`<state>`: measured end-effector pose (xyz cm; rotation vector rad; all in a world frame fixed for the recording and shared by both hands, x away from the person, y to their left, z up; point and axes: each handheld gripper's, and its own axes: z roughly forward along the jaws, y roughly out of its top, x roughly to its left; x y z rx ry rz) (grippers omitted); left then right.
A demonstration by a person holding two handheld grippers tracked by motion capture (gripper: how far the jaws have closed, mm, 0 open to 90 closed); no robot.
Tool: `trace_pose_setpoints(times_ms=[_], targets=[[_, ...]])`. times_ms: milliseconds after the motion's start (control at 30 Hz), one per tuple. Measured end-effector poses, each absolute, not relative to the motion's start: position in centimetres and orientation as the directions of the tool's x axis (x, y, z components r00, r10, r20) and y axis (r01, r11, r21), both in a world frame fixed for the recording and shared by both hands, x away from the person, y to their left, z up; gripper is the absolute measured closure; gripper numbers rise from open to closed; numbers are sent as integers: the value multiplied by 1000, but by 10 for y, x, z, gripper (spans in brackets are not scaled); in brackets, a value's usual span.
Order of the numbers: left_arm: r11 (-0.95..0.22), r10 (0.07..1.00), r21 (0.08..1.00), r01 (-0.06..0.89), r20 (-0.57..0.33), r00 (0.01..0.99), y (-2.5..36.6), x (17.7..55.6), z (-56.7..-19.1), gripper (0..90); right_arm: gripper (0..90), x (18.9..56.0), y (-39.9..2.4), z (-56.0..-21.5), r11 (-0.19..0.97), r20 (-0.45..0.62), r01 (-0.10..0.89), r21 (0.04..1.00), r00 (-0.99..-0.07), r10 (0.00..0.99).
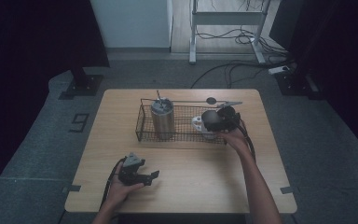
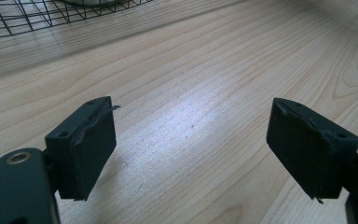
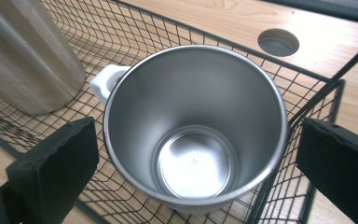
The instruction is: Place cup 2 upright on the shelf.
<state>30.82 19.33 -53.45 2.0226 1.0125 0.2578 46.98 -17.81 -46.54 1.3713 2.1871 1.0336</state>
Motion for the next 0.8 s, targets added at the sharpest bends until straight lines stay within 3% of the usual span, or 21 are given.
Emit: trace_pose_setpoints(times_ms=[800], targets=[[-323, 739, 759, 565, -171, 651, 193, 307, -535, 161, 58, 420, -194, -452, 204, 83, 503, 840, -491, 867]])
